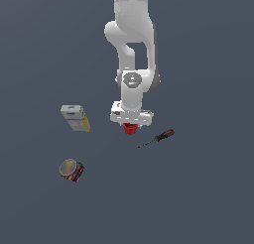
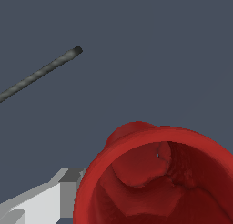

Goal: Pick up a designated object from a clutter of objects.

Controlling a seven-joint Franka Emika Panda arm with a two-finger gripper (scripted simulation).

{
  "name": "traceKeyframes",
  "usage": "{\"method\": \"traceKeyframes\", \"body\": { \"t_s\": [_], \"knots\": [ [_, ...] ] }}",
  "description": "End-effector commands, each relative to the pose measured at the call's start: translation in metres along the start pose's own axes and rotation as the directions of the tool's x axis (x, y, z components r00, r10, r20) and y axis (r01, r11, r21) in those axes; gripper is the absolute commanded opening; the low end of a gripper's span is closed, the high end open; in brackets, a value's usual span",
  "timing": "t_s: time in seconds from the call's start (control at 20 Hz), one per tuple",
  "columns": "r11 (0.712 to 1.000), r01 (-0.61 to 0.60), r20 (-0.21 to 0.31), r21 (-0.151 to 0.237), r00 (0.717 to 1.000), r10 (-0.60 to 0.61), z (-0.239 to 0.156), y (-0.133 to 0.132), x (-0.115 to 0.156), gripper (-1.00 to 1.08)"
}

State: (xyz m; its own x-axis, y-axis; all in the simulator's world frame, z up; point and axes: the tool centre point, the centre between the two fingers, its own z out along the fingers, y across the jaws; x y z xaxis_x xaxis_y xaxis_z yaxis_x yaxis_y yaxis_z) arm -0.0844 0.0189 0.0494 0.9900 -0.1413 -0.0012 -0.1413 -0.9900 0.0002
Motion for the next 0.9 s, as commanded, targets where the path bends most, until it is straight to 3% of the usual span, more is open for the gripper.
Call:
{"method": "traceKeyframes", "body": {
  "t_s": [0.0,0.05,0.85],
  "knots": [
    [1.000,0.000,-0.001,0.000,1.000,0.000,0.0022,0.0000,0.0003,1.00],
    [1.000,0.000,-0.001,0.000,1.000,0.000,0.0022,0.0000,0.0003,-1.00],
    [1.000,0.000,-0.002,0.001,1.000,0.000,-0.0075,-0.0015,0.0013,-1.00]
  ]
}}
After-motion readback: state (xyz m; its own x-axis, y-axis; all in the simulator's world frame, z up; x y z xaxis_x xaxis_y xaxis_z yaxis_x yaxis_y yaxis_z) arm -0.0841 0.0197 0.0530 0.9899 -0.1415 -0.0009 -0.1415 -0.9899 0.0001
